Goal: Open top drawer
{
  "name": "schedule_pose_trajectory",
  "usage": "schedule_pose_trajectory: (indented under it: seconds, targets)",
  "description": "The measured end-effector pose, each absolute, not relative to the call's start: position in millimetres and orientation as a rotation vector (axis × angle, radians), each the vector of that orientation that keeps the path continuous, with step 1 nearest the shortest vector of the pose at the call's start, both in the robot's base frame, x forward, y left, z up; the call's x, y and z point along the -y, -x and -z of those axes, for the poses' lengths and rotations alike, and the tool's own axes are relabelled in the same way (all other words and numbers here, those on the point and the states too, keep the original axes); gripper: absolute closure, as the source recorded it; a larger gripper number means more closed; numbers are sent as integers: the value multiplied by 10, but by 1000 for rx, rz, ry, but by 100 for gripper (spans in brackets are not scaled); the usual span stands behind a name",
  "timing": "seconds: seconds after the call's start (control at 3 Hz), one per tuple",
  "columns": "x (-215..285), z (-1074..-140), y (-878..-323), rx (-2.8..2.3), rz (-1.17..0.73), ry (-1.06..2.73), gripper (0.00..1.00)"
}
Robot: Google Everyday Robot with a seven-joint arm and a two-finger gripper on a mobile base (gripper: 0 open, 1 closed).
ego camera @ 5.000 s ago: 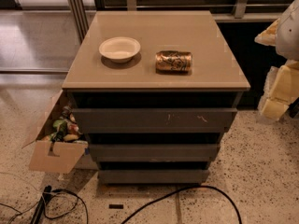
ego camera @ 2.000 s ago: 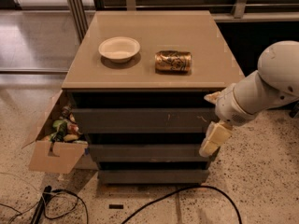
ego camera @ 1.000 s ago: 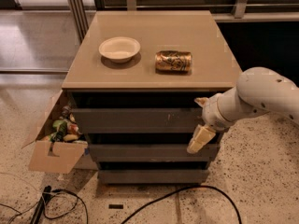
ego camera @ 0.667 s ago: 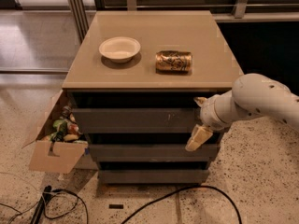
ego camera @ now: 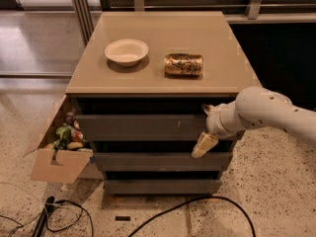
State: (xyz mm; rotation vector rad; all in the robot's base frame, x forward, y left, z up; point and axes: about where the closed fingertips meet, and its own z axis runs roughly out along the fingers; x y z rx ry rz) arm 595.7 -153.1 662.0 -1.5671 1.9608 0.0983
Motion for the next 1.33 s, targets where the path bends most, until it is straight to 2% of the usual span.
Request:
schedule_pose_trajectory:
  seconds: [0.33,1.0,1.33]
  targets:
    - [1527,-6491,-6022,-1976,-114,1561,0]
    - [1526,-6487,-6022,-1976,-115,1561,50]
    - [1530,-6569,-6004,-1977,-115,1564,81]
